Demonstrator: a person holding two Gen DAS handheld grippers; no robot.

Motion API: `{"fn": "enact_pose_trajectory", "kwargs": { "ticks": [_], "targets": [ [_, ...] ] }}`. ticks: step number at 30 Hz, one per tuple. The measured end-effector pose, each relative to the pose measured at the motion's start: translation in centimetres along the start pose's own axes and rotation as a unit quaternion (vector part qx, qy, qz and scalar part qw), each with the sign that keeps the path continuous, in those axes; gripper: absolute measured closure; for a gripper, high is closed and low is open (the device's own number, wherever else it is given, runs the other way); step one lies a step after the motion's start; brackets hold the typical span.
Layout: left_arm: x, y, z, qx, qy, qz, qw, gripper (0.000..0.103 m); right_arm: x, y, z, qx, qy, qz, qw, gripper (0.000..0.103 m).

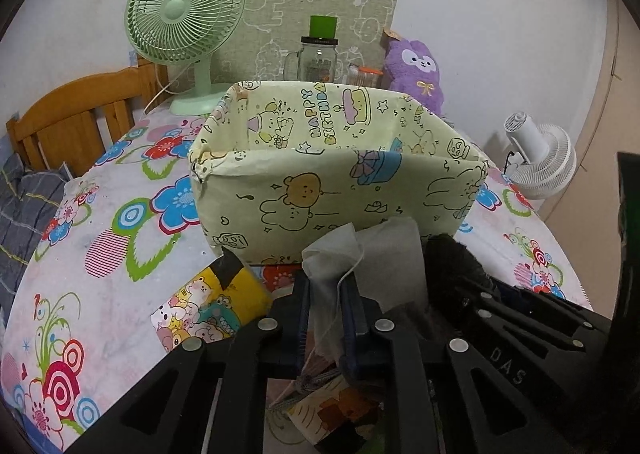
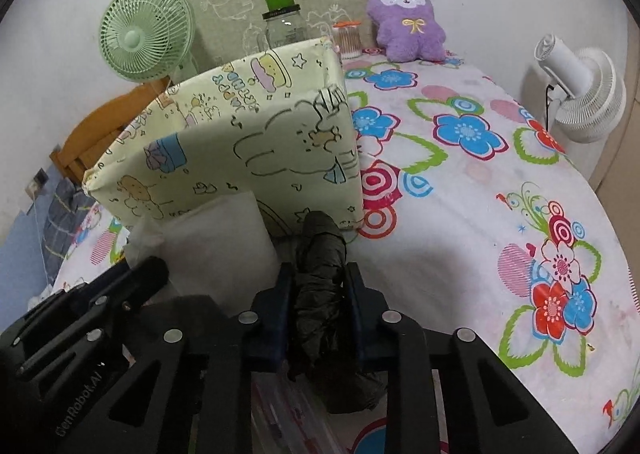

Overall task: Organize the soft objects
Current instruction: 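Carry the white cloth and black glove with both tools over the fabric box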

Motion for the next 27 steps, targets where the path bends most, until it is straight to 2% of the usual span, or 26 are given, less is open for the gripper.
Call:
{"fn": "enact_pose_trajectory", "kwargs": {
  "ticks": [11, 27],
  "targets": [
    [-1.0, -0.6, 1.7, -0.015, 0.016, 0.001, 0.9997, 0.098, 0.9, -1.4, 2.8, -0.034, -0.008, 0.004, 0.999, 0.077],
    [-1.8, -2.4, 4.8, -0.051, 0.02, 0.002, 0.9985, 0.1, 2.2, -2.8, 6.5, -0.068, -0.014, 0.016, 0.997, 0.077]
  ]
}}
Point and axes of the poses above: each gripper's, at about its wrist camera, not at the fingertips, and z roughly against the way its jaws point, x to its left, y to its underside, the point moved 9 cm from there along -z, roughly the way its jaws point
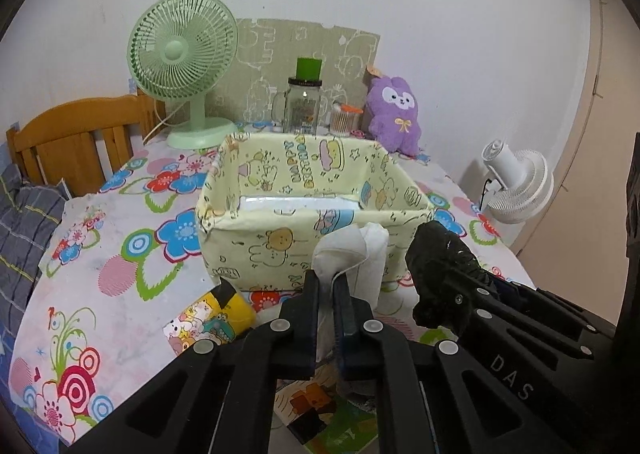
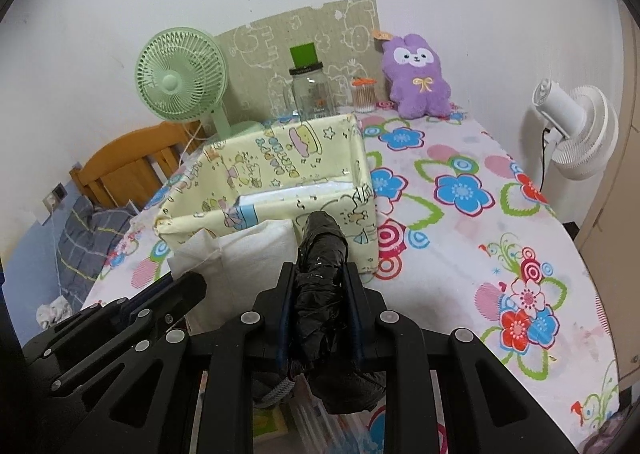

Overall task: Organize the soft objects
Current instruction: 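Carry the white cloth and black glove with both tools over the fabric box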

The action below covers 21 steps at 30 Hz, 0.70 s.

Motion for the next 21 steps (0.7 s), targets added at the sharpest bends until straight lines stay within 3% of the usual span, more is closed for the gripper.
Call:
{"fn": "enact_pose_trajectory", "kwargs": {
  "ticks": [21],
  "targets": [
    [-0.2, -3.6, 5.5, -0.047, -0.006, -0.018, 0.9987, 0.1, 2.2, -3.4, 5.6, -0.055, -0.007, 0.012, 0.998, 0.077]
  ]
}}
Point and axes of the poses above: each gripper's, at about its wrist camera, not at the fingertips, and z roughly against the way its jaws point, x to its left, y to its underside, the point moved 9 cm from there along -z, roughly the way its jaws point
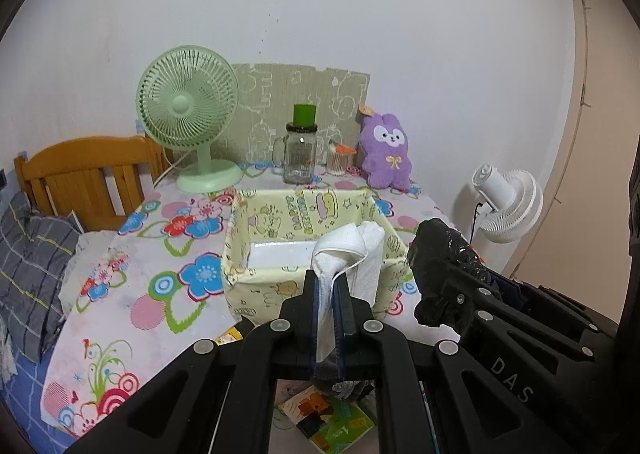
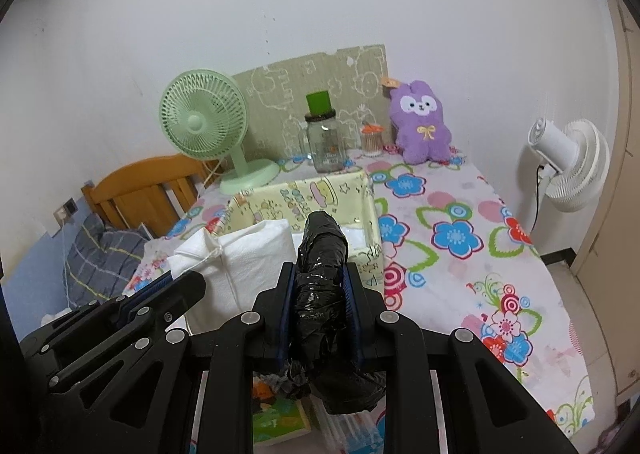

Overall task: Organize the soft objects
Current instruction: 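Carry the white cloth and black glove with both tools over the fabric box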

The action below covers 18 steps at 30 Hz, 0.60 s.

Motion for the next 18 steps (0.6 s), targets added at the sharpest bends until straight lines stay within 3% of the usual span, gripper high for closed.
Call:
{"fn": "enact_pose_trajectory", "kwargs": {
  "ticks": [18],
  "targets": [
    [0.4, -2.6, 0.1, -0.019, -0.002, 0.001, 0.9998, 0.1, 0.8, -2.5, -0.1, -0.014, -0.006, 0.004, 1.0, 0.077]
  ]
}}
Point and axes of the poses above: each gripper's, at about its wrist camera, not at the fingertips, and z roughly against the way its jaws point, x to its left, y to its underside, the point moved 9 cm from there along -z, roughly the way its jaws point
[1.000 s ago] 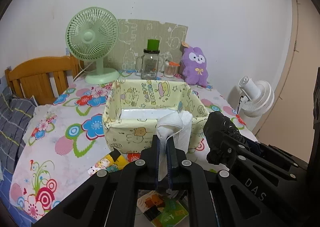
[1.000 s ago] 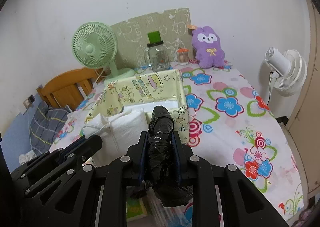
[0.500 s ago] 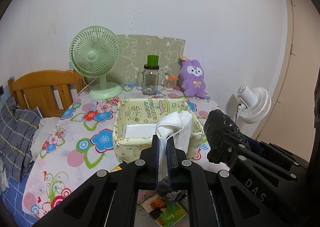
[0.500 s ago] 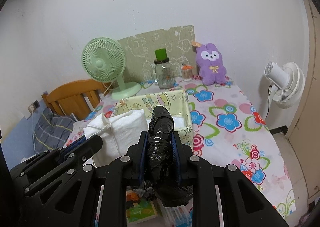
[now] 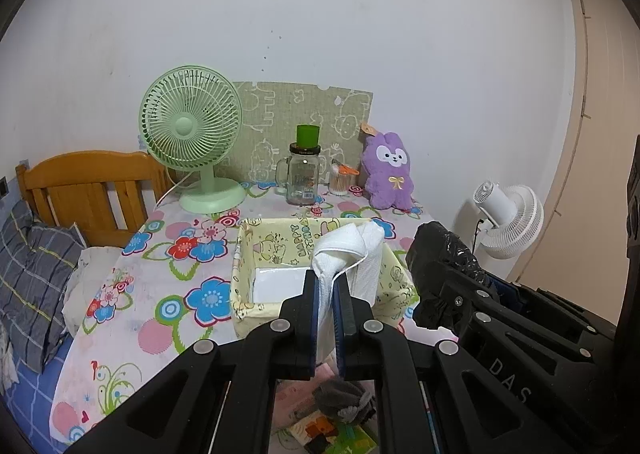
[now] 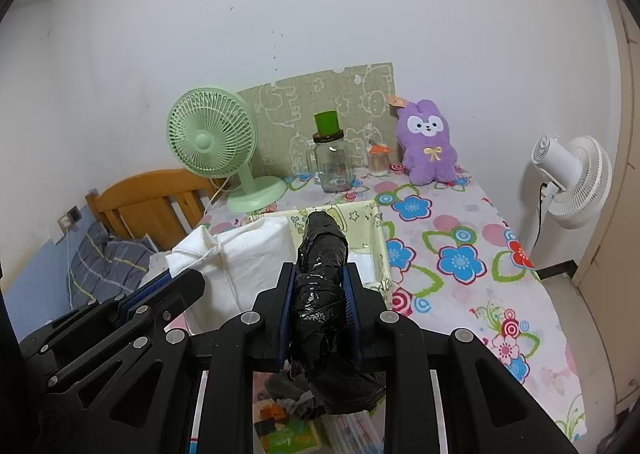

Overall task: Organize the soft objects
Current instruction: 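Carry the white cloth and black glove with both tools over the fabric box, then lower both items into the box and open both tools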

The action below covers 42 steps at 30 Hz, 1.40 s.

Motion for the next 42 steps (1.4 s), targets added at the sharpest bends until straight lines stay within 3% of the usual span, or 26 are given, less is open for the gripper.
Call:
{"fn": "enact_pose_trajectory", "kwargs": {
  "ticks": [17, 30, 42],
  "targets": [
    [1.8, -1.7, -4.2, 0.005, -0.013, 0.003, 0.9999, 0.099, 0.1, -1.6, -4.9, 0.015, -0.008, 0.005, 1.0, 0.077],
    [4.4, -0.4, -8.7, 0.038, -0.048, 0.016, 0.998, 0.099, -0.4, -1.6, -9.6, 0.038, -0.001, 0.009, 0.999, 0.077],
    [5.5, 0.8, -12.1, 0.068, -0.053, 0.024, 0.996, 0.099, -0.3, -0.3, -13.0, 0.073, -0.001, 0.005, 0.997, 0.077]
  ]
}}
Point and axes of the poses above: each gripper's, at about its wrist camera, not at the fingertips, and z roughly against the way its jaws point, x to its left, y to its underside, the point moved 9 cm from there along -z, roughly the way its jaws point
